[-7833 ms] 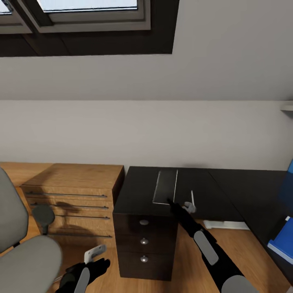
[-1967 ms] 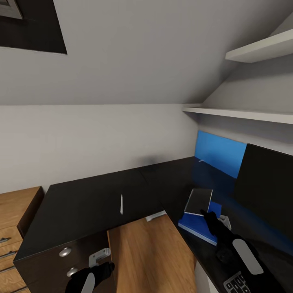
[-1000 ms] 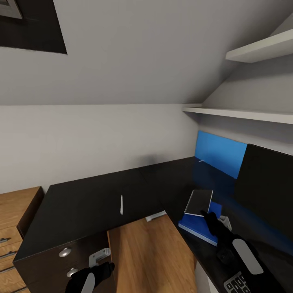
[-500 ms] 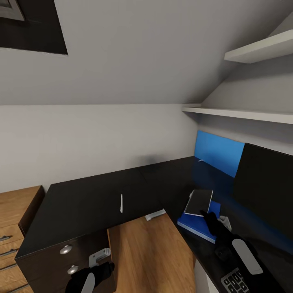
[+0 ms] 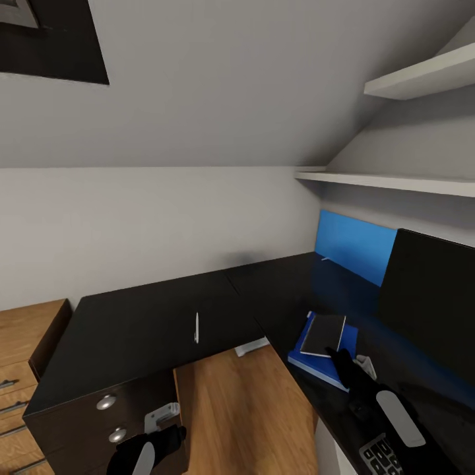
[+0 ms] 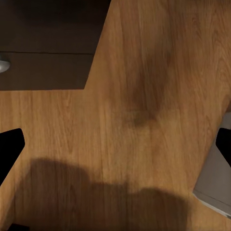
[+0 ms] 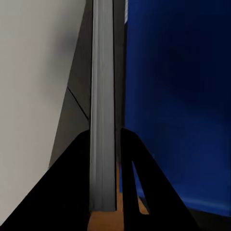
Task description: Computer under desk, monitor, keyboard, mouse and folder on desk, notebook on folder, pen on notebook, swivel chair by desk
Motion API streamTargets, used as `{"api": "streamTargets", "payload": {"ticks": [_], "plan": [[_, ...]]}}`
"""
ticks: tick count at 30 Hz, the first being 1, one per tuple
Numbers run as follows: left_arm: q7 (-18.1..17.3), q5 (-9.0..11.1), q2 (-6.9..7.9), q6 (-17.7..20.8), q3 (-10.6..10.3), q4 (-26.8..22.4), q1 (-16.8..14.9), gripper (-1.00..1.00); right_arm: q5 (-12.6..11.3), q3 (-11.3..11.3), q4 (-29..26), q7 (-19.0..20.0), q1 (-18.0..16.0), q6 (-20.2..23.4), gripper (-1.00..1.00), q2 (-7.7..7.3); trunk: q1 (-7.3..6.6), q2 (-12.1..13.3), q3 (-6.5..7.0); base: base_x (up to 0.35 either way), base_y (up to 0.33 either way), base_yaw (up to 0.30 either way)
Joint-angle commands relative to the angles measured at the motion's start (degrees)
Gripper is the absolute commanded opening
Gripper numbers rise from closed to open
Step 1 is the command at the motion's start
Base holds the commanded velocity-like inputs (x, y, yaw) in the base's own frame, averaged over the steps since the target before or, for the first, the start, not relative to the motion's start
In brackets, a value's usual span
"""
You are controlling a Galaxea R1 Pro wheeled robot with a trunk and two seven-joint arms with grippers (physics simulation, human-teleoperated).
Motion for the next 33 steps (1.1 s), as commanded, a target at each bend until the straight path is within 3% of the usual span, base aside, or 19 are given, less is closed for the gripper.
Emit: {"api": "streamTargets", "payload": {"ticks": [1,4,33], "plan": [[0.4,0.6,-0.05,0.2,0.1,-0.1,0.0,1.00,-0.4,-0.1,0.0,0.1,0.0,0.4,-1.00,0.01,0.23,-0.5,-0.25,0.000,0.000,0.000],[0.4,0.6,-0.05,0.2,0.1,-0.1,0.0,1.00,-0.4,-0.1,0.1,0.0,0.0,0.4,-1.00,0.01,0.88,-1.7,-0.79,0.000,0.000,0.000],[0.3,0.6,0.02,0.1,0.1,0.0,0.0,1.00,-0.2,-0.1,0.1,-0.1,0.0,0.5,-1.00,0.01,0.88,-1.7,-0.79,0.013,0.000,0.000]]}}
